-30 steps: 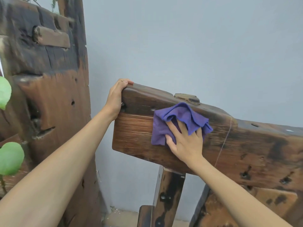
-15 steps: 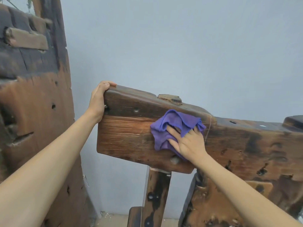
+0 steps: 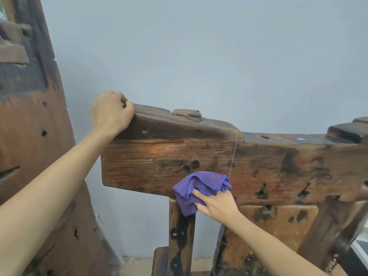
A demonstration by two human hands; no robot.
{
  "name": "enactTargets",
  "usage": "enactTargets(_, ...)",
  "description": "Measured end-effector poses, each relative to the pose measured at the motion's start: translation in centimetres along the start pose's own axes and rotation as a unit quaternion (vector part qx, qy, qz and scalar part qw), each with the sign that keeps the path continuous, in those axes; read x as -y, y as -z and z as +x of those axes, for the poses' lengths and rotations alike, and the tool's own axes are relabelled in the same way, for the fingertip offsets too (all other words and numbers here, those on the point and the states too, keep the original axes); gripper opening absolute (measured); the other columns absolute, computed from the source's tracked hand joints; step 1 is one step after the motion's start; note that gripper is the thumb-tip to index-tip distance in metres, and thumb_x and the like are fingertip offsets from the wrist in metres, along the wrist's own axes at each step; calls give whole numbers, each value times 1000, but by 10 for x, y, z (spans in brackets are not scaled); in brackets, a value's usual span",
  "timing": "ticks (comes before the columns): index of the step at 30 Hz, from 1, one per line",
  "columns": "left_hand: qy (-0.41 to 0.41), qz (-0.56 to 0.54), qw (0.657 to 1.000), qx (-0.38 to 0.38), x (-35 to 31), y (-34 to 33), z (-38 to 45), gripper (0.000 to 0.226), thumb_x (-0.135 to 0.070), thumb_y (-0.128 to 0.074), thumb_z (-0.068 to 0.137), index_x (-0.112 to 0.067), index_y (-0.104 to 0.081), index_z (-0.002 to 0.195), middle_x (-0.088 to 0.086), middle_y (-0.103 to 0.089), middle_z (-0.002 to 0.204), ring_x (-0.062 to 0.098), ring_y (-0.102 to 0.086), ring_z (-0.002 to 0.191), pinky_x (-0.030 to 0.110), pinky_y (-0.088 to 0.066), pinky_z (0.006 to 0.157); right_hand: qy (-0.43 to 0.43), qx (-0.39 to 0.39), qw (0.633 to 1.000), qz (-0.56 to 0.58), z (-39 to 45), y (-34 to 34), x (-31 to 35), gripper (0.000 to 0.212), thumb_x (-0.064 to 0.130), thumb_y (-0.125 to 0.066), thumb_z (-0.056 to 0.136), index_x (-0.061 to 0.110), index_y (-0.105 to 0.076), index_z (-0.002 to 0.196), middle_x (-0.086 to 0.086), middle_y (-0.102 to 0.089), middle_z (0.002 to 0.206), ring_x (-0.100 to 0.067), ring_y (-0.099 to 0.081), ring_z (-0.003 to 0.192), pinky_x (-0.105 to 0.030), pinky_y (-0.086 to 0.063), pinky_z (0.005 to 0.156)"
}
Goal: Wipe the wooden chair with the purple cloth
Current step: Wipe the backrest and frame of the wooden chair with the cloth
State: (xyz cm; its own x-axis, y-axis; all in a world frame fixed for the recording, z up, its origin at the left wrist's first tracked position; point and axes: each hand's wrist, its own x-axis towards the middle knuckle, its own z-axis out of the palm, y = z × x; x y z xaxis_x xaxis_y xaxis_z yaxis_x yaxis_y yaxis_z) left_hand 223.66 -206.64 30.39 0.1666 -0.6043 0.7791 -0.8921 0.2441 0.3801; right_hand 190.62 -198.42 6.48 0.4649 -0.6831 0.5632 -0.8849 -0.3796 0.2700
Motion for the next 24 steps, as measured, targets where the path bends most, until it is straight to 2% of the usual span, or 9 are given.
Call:
enactTargets(4,-47,116,990,66,-44,-10,3,39,-43,-35,92,-18,-65,86,6,-58,76,32,-50,74,37,-31,65,4,24,999,-39,-24,-10,-22,43,46,-54,85,44,-58,127,1,-71,101,-26,-68,76,-30,-48,54)
enactTargets(8,-63,160,985,36,-42,-20,-1,55,-49,-20,94,-16,-57,71,7,-53,62,32,-51,64,34,-25,58,-26,-81,996,-34,-4,17,-52,53,53,-54,76,42,-54,128,-2,-61,117,-30,-61,90,-31,-49,63)
enactTargets(12,-49,153,987,24,-45,-23,-3,63,-50,-18,94,-14,-56,60,9,-50,54,29,-47,54,32,-23,55,-40,-179,980,-81,44,74,-98,50,48,-54,86,34,-54,134,-5,-69,121,-35,-60,100,-43,-42,81)
enactTargets(15,-33,154,987,23,-49,-23,-4,67,-50,-17,95,-13,-59,60,9,-48,53,30,-46,53,34,-27,58,-65,-217,972,-58,90,112,-119,55,41,-45,93,26,-49,146,-6,-53,146,-37,-56,124,-49,-42,97)
enactTargets(17,-30,147,989,16,-47,-23,-5,68,-50,-18,96,-12,-60,58,9,-45,50,26,-40,48,34,-28,58,-92,-213,973,-8,101,118,-118,58,40,-41,99,30,-38,156,-3,-31,166,-27,-41,146,-38,-44,104)
enactTargets(19,-31,148,988,12,-47,-23,-5,70,-51,-17,96,-12,-58,56,9,-45,50,24,-36,46,34,-28,57,-86,-200,976,6,94,112,-109,56,46,-32,104,39,-29,159,7,-21,170,-14,-39,148,-24,-48,90)
enactTargets(20,-32,152,988,12,-48,-23,-5,70,-51,-17,96,-12,-58,56,9,-45,49,24,-36,46,34,-27,57,-83,-198,977,9,86,105,-103,56,48,-33,104,41,-29,159,9,-23,169,-12,-41,147,-24,-48,91)
enactTargets(22,-34,154,987,6,-48,-23,-5,70,-51,-19,97,-12,-59,56,8,-43,48,24,-36,45,33,-25,55,-96,-206,974,-8,73,88,-89,59,49,-39,103,37,-29,160,5,-25,169,-16,-32,153,-32,-38,113)
enactTargets(24,-41,155,987,-3,-47,-23,-5,67,-50,-23,96,-12,-60,56,7,-41,47,25,-35,45,32,-24,54,-127,-204,970,-34,65,69,-74,63,47,-39,103,30,-23,162,-3,-17,171,-23,-19,157,-43,-20,125)
